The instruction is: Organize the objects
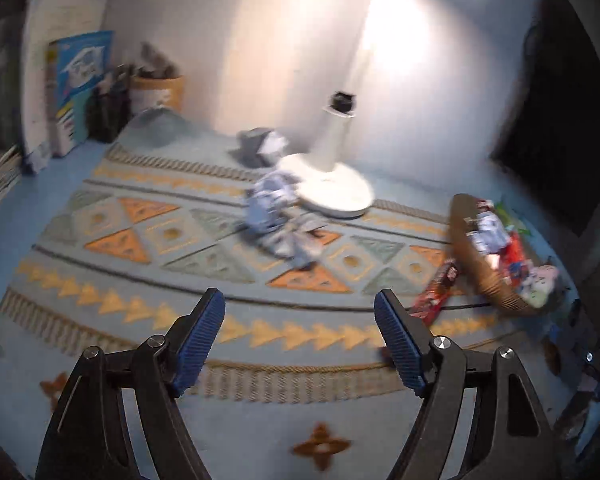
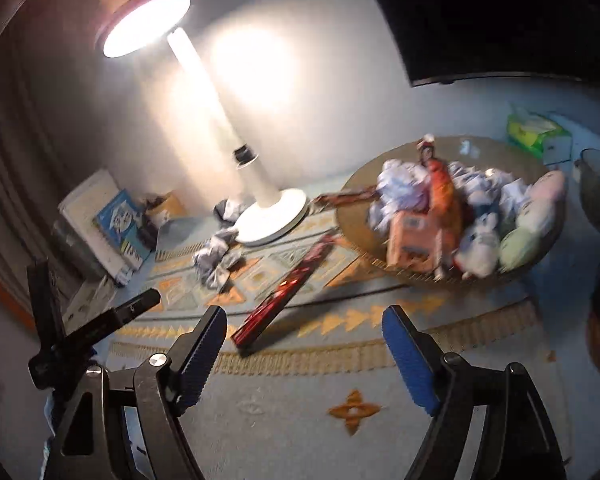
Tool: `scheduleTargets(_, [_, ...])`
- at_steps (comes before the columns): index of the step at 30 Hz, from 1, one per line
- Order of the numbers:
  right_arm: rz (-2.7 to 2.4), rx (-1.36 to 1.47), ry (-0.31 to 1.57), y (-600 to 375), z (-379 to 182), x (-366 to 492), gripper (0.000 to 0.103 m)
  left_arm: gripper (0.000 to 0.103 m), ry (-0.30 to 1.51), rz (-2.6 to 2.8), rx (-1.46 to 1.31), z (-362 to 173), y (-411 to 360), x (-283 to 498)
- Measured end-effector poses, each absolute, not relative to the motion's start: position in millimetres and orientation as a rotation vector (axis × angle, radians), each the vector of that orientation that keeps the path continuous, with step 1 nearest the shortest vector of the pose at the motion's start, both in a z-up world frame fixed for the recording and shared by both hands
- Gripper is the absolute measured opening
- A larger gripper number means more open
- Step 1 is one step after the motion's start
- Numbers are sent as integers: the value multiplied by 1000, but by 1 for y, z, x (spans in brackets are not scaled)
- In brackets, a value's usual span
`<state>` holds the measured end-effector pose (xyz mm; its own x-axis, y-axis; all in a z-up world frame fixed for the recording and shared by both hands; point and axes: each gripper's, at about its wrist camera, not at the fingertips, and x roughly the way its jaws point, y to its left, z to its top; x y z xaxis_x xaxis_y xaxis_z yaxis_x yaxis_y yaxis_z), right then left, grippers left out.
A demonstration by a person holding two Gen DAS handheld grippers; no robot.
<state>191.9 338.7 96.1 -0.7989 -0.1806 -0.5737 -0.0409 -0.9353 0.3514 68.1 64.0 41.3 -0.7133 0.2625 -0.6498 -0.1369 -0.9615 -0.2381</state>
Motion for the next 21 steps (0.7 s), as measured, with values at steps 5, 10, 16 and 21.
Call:
scheduleTargets(5, [-2836, 1126, -308, 281, 57, 166, 79, 76, -314, 2770, -1122, 12, 18, 71])
scheduleTargets(10, [-2865, 1213, -237, 273, 29, 156, 79, 76, -391, 2715, -1200, -4, 10, 66])
scheduleTargets(16, [-2841, 1273, -262, 277, 21, 149, 79, 76, -257, 2716, -1221, -6, 25, 67])
scheduleTargets(21, [-2819, 1328, -253, 276, 16, 143, 79, 76, -302, 2750, -1170, -1, 16, 73])
